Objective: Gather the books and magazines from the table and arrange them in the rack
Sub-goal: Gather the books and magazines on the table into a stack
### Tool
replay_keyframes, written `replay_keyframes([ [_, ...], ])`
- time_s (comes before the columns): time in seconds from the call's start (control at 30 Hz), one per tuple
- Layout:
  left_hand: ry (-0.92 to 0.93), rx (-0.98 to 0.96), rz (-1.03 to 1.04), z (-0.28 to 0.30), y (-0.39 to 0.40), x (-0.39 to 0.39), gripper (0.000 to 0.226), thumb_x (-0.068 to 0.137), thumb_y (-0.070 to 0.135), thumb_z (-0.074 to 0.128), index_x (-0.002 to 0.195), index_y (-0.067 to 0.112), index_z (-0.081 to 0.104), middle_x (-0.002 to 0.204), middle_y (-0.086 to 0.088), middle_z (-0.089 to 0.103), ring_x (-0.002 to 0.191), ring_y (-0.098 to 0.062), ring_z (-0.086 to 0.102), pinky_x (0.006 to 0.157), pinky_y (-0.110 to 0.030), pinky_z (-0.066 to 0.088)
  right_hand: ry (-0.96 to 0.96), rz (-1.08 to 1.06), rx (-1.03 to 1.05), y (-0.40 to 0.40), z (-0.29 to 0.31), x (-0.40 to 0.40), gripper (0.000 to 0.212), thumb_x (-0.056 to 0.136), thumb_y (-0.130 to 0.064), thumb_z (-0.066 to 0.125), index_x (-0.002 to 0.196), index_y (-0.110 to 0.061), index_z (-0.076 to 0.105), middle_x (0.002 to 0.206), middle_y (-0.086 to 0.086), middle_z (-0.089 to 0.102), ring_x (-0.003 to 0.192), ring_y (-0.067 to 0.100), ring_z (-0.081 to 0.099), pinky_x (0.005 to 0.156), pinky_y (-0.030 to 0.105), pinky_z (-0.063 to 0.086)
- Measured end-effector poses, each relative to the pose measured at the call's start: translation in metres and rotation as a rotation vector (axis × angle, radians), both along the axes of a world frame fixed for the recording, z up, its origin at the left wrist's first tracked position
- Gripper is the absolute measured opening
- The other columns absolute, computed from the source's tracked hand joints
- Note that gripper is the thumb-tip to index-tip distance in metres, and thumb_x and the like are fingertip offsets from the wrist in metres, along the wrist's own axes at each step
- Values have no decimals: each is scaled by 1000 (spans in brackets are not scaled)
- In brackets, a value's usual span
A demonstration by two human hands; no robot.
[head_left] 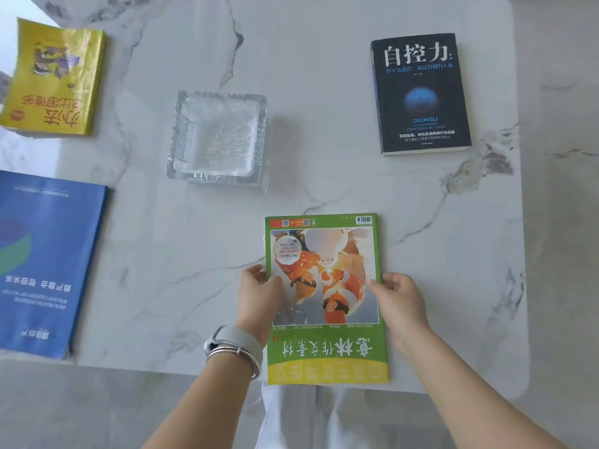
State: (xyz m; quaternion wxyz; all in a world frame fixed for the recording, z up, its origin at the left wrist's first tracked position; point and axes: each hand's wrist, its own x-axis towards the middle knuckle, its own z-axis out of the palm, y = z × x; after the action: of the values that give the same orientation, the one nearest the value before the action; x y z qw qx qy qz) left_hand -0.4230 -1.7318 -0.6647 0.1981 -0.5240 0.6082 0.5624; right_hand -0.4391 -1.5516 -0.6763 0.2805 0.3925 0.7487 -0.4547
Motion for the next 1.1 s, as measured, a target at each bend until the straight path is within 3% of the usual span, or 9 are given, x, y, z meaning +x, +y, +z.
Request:
replay_keyframes([
  [0.2,-30,74,-53,15,4,-5,15,92,3,39,98,8,52,77,-3,57,42,-4,58,30,-12,39,-106,32,-145,-7,11,1,36,91,-35,49,118,-12,53,108,4,55,99,23,51,82,33,38],
  [0.3,-2,75,-70,25,-2,2,20,94,13,38,108,9,52,80,-4,59,46,-5,57,33,-12,39,-46,102,-173,-6,22,11,20,92,-38,46,105,-26,55,109,1,63,95,17,56,80,31,41],
  [0.47,38,7,-34,47,-43,25,24,95,14,35,113,14,51,91,-9,64,60,-19,56,39,-17,42,-26,146,-259,-42,47,24,18,91,-39,46,100,-27,56,97,-9,65,90,8,59,74,29,44],
  [0.6,75,-88,48,61,-106,38,26,96,20,37,117,19,52,99,-4,66,81,-25,67,48,-27,51,-10,219,-318,-107,56,27,11,92,-35,46,91,-28,54,92,-8,63,84,3,56,64,21,42],
  [0.7,105,-159,116,67,-175,42,23,96,21,38,113,22,53,93,-1,67,72,-21,65,41,-21,47,-5,262,-357,-178,56,24,11,93,-33,46,86,-27,53,92,-6,64,84,8,60,64,23,45],
  [0.8,144,-248,105,64,-251,42,25,95,17,38,114,20,55,98,0,64,80,-13,61,54,-21,48,15,270,-384,-254,50,23,13,93,-33,46,88,-22,53,94,-2,66,87,13,62,65,25,47],
  [0.9,155,-291,74,52,-332,41,26,95,16,38,114,20,54,103,-2,61,79,-10,58,55,-22,48,27,275,-361,-333,39,26,17,94,-34,43,90,-20,53,95,4,66,88,20,62,74,33,49],
  [1.0,144,-272,47,41,-403,41,24,95,14,37,108,23,55,101,-4,64,79,-15,61,60,-30,52,37,265,-335,-400,26,32,23,93,-34,43,87,-14,54,93,14,67,84,29,62,71,36,47],
  [1.1,144,-215,53,31,-454,40,29,93,10,40,113,23,58,93,-7,68,77,-29,67,58,-39,57,47,224,-334,-449,18,35,18,93,-28,45,87,-16,57,94,9,70,89,31,65,81,45,52],
])
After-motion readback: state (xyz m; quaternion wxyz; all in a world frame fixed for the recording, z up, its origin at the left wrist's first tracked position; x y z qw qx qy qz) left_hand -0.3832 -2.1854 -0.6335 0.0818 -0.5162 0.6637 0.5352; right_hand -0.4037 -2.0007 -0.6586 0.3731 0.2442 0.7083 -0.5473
